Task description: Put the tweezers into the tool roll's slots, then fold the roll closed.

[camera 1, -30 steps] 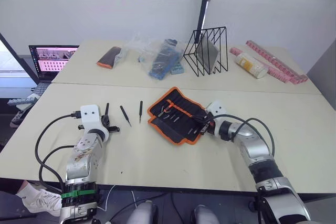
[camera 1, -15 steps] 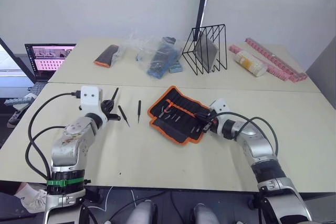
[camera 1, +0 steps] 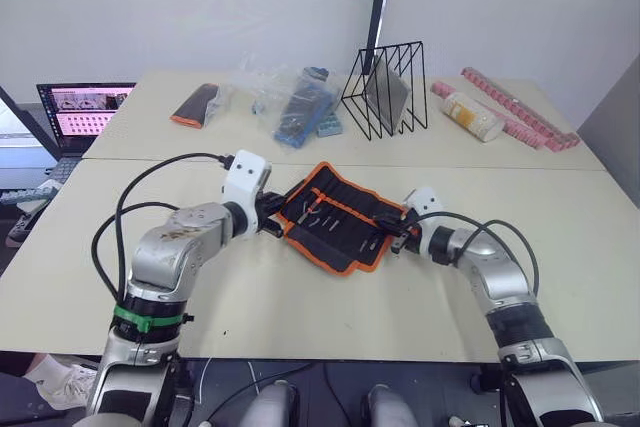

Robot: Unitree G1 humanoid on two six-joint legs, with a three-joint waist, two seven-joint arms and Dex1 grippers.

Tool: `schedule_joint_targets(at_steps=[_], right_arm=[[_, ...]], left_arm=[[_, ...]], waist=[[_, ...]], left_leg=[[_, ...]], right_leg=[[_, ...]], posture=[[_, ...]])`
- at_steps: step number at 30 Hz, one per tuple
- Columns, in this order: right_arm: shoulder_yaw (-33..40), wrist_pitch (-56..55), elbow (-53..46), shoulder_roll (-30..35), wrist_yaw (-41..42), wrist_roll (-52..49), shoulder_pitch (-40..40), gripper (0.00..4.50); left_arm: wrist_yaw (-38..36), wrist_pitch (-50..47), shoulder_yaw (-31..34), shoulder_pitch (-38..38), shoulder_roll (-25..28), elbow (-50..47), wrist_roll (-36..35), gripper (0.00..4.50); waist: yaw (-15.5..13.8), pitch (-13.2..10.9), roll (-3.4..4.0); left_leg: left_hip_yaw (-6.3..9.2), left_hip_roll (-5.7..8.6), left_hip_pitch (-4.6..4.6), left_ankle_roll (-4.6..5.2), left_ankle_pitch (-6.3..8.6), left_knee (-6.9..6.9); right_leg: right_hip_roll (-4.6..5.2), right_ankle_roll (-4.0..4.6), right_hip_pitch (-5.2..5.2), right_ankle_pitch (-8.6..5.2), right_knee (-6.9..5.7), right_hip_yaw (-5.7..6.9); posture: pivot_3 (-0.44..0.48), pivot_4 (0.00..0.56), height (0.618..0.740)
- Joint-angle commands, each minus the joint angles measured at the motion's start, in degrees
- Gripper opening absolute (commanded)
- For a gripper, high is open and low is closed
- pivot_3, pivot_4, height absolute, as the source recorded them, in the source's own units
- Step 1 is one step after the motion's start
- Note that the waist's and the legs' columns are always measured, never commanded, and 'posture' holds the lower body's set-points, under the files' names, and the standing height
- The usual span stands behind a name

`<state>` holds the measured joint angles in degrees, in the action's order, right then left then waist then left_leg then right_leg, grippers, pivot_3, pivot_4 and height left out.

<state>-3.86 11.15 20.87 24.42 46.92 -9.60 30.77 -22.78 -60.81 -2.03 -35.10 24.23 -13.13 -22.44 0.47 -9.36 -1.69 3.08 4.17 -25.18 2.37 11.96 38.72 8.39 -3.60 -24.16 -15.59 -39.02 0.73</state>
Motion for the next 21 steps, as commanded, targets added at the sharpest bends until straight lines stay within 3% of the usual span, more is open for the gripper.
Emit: schedule_joint_targets(at_steps=[1, 6, 11, 21], right_arm=[[-0.15, -0.8, 0.3, 0.18, 0.15, 0.69, -0.02, 0.0], [-0.32, -0.88, 0.66, -0.2, -0.12, 1.18, -0.22, 0.0], [-0.35, -0.9, 0.35, -0.44, -0.42, 1.24, -0.5, 0.0], [-0.05, -0.42, -1.22, -0.7, -1.41, 0.97, -1.54, 0.0]], left_arm=[[-2.07, -3.61, -1.77, -0.2, 1.18, -4.82, -1.91, 0.02], [-5.38, -6.22, -5.31, 1.94, 1.13, -9.01, -4.98, 0.02], [-1.42, -9.27, -4.45, 0.89, -3.51, -5.79, -4.69, 0.02], [-1.18, -6.03, -6.41, -0.96, -5.34, 1.8, -2.17, 0.02]], waist=[[0.18, 0.0, 0.0], [0.24, 0.0, 0.0], [0.15, 0.0, 0.0], [0.13, 0.0, 0.0]], left_leg=[[0.0, 0.0, 0.0, 0.0, 0.0, 0.0], [0.0, -0.01, 0.0, 0.0, 0.0, 0.0], [0.01, 0.0, 0.0, -0.01, -0.02, 0.11], [0.01, 0.0, 0.01, -0.01, -0.02, 0.13]], right_leg=[[0.0, 0.0, 0.0, 0.0, 0.0, 0.0], [0.0, 0.0, 0.01, 0.0, 0.0, -0.02], [0.0, 0.01, 0.06, 0.0, -0.01, -0.01], [-0.01, 0.01, 0.04, 0.01, -0.07, -0.01]], posture=[[0.0, 0.15, 0.687], [0.0, 0.15, 0.687], [0.0, 0.15, 0.687], [0.0, 0.15, 0.687]])
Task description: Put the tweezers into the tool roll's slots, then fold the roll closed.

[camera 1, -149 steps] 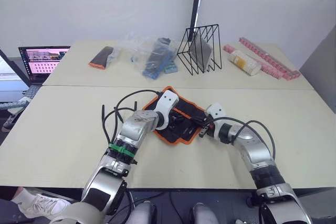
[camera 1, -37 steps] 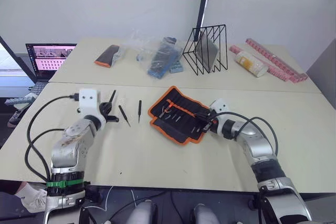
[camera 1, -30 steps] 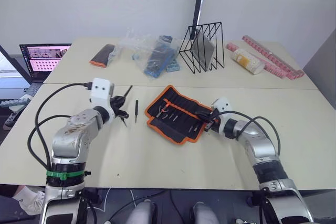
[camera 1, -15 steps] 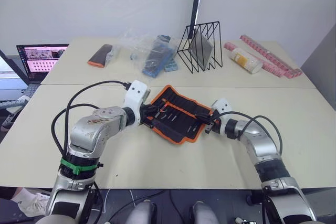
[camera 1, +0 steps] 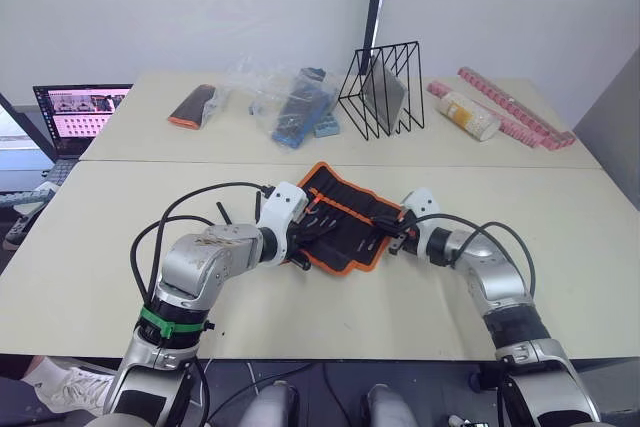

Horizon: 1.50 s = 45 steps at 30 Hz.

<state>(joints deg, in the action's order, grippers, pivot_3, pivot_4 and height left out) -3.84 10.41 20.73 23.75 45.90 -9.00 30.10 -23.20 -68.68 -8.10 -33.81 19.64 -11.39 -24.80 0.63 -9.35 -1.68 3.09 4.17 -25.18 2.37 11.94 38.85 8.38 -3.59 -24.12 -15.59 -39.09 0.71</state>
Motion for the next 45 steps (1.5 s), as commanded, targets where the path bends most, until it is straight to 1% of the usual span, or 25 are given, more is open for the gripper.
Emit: schedule_joint_targets(at_steps=[1, 8, 10, 21, 29, 34, 40, 45], right_arm=[[-0.04, 0.35, -1.17, -0.08, -0.51, 0.35, -0.91, 0.0], [0.04, 0.38, -1.79, -0.16, -0.96, 0.2, -1.44, 0.0], [0.07, 0.36, -1.89, -0.1, -1.11, 0.2, -1.55, 0.0], [-0.2, 0.07, -2.09, 0.13, -1.4, 0.73, -1.73, 0.0], [-0.9, -0.47, -2.43, 0.83, -1.7, 2.2, -1.99, 0.0], [-0.69, -0.24, -2.91, 0.41, -2.04, 2.08, -2.24, 0.0], [-0.94, -0.81, -4.74, 0.41, -2.29, 2.54, -3.08, 0.0], [-0.97, -0.62, -5.37, 0.35, -2.76, 2.62, -3.85, 0.0]], left_arm=[[-0.92, 2.24, -0.73, -2.62, -1.03, 0.56, 0.38, 0.02], [-0.53, 3.89, -2.1, -4.14, -2.62, 3.01, 1.51, 0.02], [-0.35, 4.31, -3.72, -4.96, -2.16, 4.18, 3.09, 0.02], [-1.26, 8.01, -6.02, -7.81, -4.51, 9.94, 6.54, 0.02], [-2.01, 14.87, -6.87, -10.05, -7.66, 18.22, 9.91, 0.02], [-4.24, 21.77, -7.63, -12.71, -9.41, 26.88, 12.22, 0.02], [-4.65, 29.12, -7.46, -17.57, -13.41, 38.71, 15.5, 0.02], [-4.42, 31.91, -6.39, -19.87, -15.55, 44.09, 17.1, 0.02]], waist=[[-0.05, 0.0, 0.0], [0.01, 0.0, 0.01], [0.0, 0.0, 0.01], [-0.02, 0.01, 0.01], [-0.07, 0.01, 0.01], [-0.19, 0.01, 0.01], [-0.47, 0.01, 0.01], [-0.58, 0.01, 0.01]], left_leg=[[0.0, 0.0, 0.0, 0.0, 0.0, 0.0], [0.0, 0.0, 0.0, 0.0, 0.0, 0.0], [-0.01, 0.0, 0.0, 0.0, 0.0, 0.01], [-0.01, 0.01, 0.0, 0.0, 0.0, 0.04], [-0.01, 0.03, 0.0, 0.0, -0.01, 0.05], [-0.01, 0.03, 0.0, 0.0, -0.01, 0.08], [-0.02, 0.06, 0.0, 0.01, -0.01, 0.14], [-0.03, 0.07, 0.0, 0.02, -0.02, 0.14]], right_leg=[[0.0, 0.0, 0.0, 0.0, 0.0, 0.0], [0.01, 0.0, 0.0, 0.0, -0.01, -0.01], [0.0, 0.0, -0.01, 0.0, -0.02, -0.01], [0.01, 0.0, 0.0, 0.0, -0.04, -0.01], [0.02, 0.0, 0.01, 0.0, -0.08, -0.01], [0.02, 0.0, 0.0, 0.0, -0.09, 0.0], [0.03, 0.0, 0.03, 0.01, -0.13, 0.01], [0.04, -0.01, 0.04, 0.01, -0.14, 0.01]], posture=[[0.0, 0.15, 0.687], [0.0, 0.15, 0.687], [0.0, 0.15, 0.687], [0.0, 0.15, 0.687], [0.0, 0.15, 0.687], [0.0, 0.15, 0.687], [0.0, 0.15, 0.687], [0.0, 0.15, 0.687]])
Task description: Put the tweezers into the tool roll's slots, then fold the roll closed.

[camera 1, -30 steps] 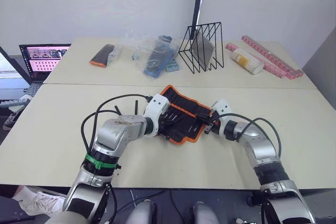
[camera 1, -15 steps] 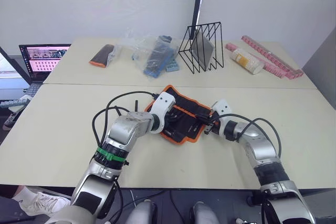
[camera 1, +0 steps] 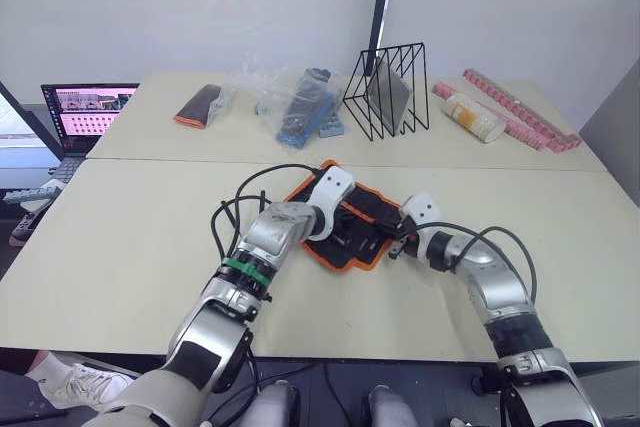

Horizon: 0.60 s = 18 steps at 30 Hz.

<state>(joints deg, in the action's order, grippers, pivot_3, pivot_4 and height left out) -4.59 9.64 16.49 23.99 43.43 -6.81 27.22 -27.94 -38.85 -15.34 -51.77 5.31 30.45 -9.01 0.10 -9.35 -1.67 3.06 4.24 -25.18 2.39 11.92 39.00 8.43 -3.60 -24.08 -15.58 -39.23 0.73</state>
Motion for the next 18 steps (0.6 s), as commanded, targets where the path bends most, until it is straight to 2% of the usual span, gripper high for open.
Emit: schedule_joint_targets(at_steps=[1, 8, 10, 11, 18], right_arm=[[-0.23, 0.19, -1.26, 0.06, -0.42, 0.43, -1.11, 0.0], [-0.48, 0.38, -1.46, -0.2, -0.77, 0.43, -1.35, 0.0], [-0.63, 0.24, -0.93, -0.32, -0.76, 0.48, -1.03, 0.0], [-0.69, 0.17, -0.61, -0.39, -0.78, 0.54, -0.8, 0.0], [-1.28, -0.96, 2.88, -1.12, -1.37, 1.16, 1.65, 0.0]], left_arm=[[0.51, 2.58, 0.99, -2.17, -1.48, 2.93, 1.65, 0.02], [-0.82, 3.6, 1.55, -2.81, -1.25, 3.7, 3.16, 0.02], [-1.58, 1.92, 1.46, -2.52, -0.53, 1.84, 3.13, 0.86], [-2.11, 0.97, 1.52, -2.18, -0.24, 0.62, 2.84, 1.1], [-3.57, -9.77, 3.89, 3.28, 2.59, -14.64, -0.33, 3.5]], waist=[[-0.14, 0.0, 0.0], [-0.39, 0.0, 0.0], [-0.32, 0.0, 0.0], [-0.22, 0.0, 0.0], [0.86, 0.0, 0.01]], left_leg=[[0.0, 0.0, 0.0, 0.0, 0.0, 0.01], [0.0, 0.01, 0.0, 0.03, -0.02, 0.12], [0.0, 0.01, 0.0, 0.03, -0.03, 0.12], [0.0, 0.01, 0.0, 0.03, -0.03, 0.12], [0.0, -0.03, 0.0, 0.03, -0.03, 0.06]], right_leg=[[0.0, 0.0, 0.0, 0.0, -0.01, 0.01], [0.01, -0.04, 0.03, 0.02, -0.08, 0.0], [0.0, -0.04, 0.02, 0.02, -0.09, 0.0], [0.0, -0.04, 0.02, 0.02, -0.1, 0.0], [-0.03, -0.04, -0.07, 0.02, -0.19, -0.03]], posture=[[0.0, 0.15, 0.687], [0.0, 0.15, 0.687], [0.0, 0.15, 0.687], [0.0, 0.15, 0.687], [0.0, 0.15, 0.687]])
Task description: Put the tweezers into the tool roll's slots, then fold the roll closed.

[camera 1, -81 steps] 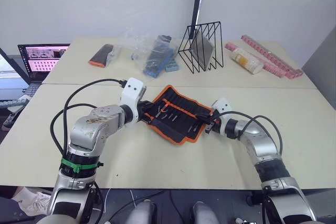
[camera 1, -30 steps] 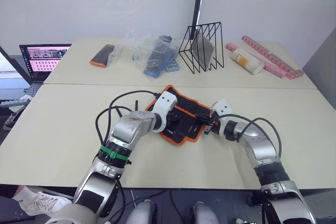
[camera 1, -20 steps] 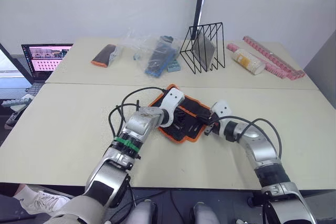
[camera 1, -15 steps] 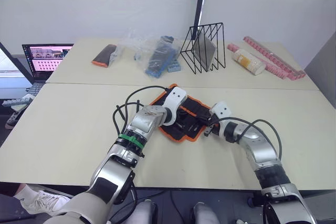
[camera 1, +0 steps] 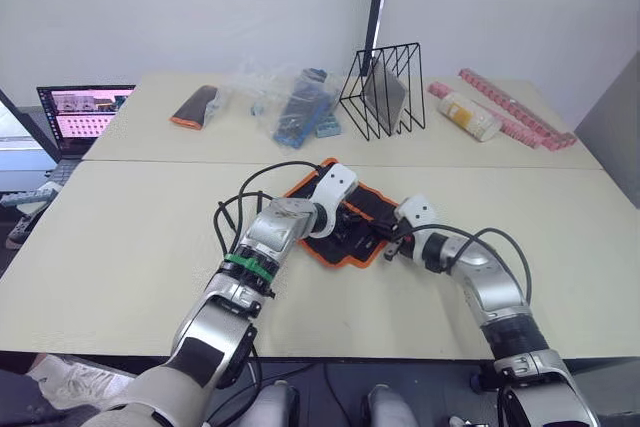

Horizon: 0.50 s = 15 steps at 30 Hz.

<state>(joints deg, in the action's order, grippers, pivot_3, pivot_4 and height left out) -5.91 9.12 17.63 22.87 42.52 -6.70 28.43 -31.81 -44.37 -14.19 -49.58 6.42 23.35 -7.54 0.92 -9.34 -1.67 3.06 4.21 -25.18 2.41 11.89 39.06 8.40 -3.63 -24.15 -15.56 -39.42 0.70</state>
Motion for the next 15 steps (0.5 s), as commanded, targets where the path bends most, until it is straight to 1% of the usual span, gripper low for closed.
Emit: schedule_joint_targets(at_steps=[1, 2, 3, 8, 11, 14, 15], right_arm=[[0.06, -0.79, 2.23, -0.07, -0.76, 1.18, 0.75, 0.0], [0.22, -1.09, 2.63, -0.18, -1.06, 1.16, 1.09, 0.0], [0.38, -1.28, 2.78, -0.28, -1.17, 1.02, 1.4, 0.0], [1.69, -1.63, 2.94, -0.38, -0.5, -0.5, 2.95, 0.0], [1.73, -2.0, 4.26, 0.34, 0.37, -0.46, 3.62, 0.0], [1.33, -2.43, 5.81, 0.4, 1.19, -0.26, 3.95, 0.0], [1.02, -2.59, 6.61, 0.28, 1.48, -0.06, 4.12, 0.0]], left_arm=[[0.66, -5.79, 3.88, 1.87, 2.12, -10.07, -2.37, 3.61], [0.86, -6.48, 4.8, 2.58, 3.01, -12.31, -2.68, 4.15], [0.87, -6.76, 6.19, 3.41, 4.17, -14.56, -3.24, 4.46], [-0.76, -6.02, 13.47, 7.45, 12.2, -22.28, -5.8, 4.46], [-3.22, -5.78, 17.11, 11.55, 17.55, -26.76, -7.84, 4.46], [-4.86, -4.03, 18.22, 15.7, 21.9, -29.53, -8.18, 4.46], [-5.14, -2.32, 18.31, 18.0, 24.07, -30.39, -7.15, 4.46]], waist=[[0.11, 0.0, 0.0], [0.13, 0.0, 0.0], [0.19, 0.0, 0.0], [0.14, 0.0, 0.02], [-0.05, 0.0, 0.02], [-0.25, 0.0, 0.03], [-0.31, 0.0, 0.03]], left_leg=[[0.0, -0.01, 0.0, 0.0, 0.0, -0.01], [0.0, -0.02, 0.0, -0.01, 0.0, -0.01], [0.0, -0.02, 0.0, -0.01, -0.01, 0.0], [0.0, -0.03, 0.0, -0.04, -0.02, -0.01], [0.0, -0.02, 0.0, -0.04, -0.02, -0.02], [0.0, -0.01, 0.0, -0.03, -0.01, -0.03], [0.01, -0.01, 0.0, -0.03, -0.01, -0.02]], right_leg=[[0.0, 0.0, -0.01, 0.0, -0.01, 0.0], [-0.01, 0.0, -0.02, 0.0, -0.01, 0.0], [-0.01, 0.0, -0.02, 0.0, -0.02, -0.01], [-0.02, 0.01, -0.05, 0.0, -0.03, -0.04], [-0.01, 0.01, -0.06, 0.01, 0.0, -0.05], [0.0, 0.01, -0.04, 0.01, 0.05, -0.04], [0.0, 0.02, -0.04, 0.01, 0.05, -0.03]], posture=[[0.0, 0.15, 0.687], [0.0, 0.15, 0.687], [0.0, 0.15, 0.687], [0.0, 0.15, 0.687], [0.0, 0.15, 0.687], [0.0, 0.15, 0.687], [0.0, 0.15, 0.687]])
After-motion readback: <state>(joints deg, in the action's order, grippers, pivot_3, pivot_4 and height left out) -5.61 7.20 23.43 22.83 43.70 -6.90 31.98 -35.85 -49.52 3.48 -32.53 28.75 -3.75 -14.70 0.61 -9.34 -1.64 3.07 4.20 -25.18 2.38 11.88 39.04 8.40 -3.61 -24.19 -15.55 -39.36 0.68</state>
